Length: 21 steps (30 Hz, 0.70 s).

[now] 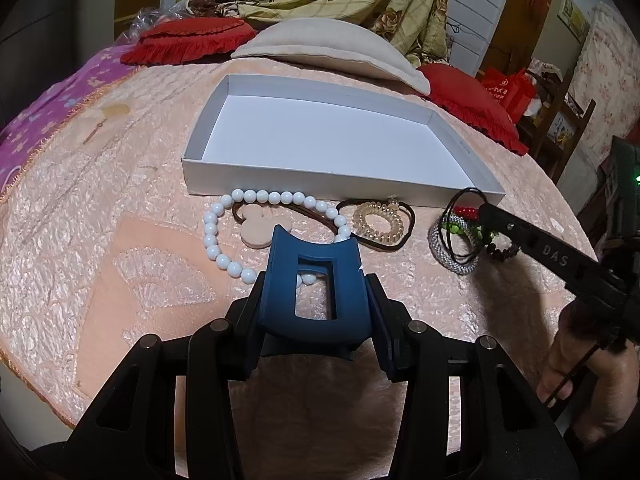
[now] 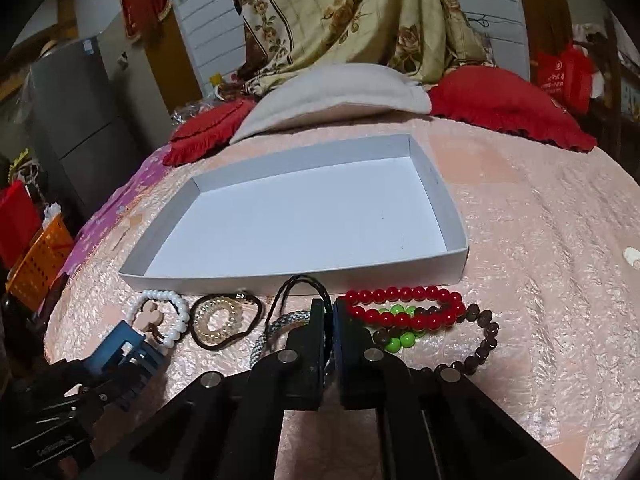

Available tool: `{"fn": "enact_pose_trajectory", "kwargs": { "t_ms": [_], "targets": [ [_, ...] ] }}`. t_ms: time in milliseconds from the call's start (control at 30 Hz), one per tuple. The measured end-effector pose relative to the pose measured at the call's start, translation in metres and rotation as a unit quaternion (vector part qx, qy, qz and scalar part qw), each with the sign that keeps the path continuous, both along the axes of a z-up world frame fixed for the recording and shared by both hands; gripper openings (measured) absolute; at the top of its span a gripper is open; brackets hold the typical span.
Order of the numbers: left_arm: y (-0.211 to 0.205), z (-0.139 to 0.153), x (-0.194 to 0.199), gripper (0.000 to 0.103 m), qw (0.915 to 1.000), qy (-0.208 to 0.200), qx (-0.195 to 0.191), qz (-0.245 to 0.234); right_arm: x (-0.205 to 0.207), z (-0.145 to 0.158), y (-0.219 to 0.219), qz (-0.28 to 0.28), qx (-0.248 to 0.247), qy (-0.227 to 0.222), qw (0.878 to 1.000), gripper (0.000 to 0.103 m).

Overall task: Organize jewelry
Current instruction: 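Grasp the black hair tie with the right gripper while the left holds the clip, then lower the clip and hair tie into the tray and open both grippers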

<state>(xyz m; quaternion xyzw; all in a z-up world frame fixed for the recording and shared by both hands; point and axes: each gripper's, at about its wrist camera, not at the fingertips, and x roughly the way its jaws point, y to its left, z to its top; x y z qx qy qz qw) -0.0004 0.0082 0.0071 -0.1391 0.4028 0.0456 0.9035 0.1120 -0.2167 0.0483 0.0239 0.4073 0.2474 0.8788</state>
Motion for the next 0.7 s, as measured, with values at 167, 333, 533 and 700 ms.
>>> {"fn": "enact_pose_trajectory", "kwargs": {
  "t_ms": [167,333,533,700],
  "targets": [
    [0.004,0.002,-0.007,0.044,0.9999,-0.015,-0.002,-0.001,-0.006,0.009,-0.008,0.0,0.022,-0.008,1.0,0.004],
    [0.011,0.016,-0.019,0.044,0.9985,-0.054,-0.009,-0.004,-0.01,0.014,-0.009,0.001,0.03,-0.012,0.999,0.004],
    [0.012,0.018,-0.016,0.044,0.998,-0.061,-0.013,-0.004,-0.01,0.013,-0.01,-0.006,0.016,-0.004,1.0,0.004],
    [0.008,0.018,-0.012,0.044,0.9983,-0.057,0.001,-0.006,-0.012,0.014,-0.012,-0.002,0.011,-0.004,1.0,0.004]
  ]
}}
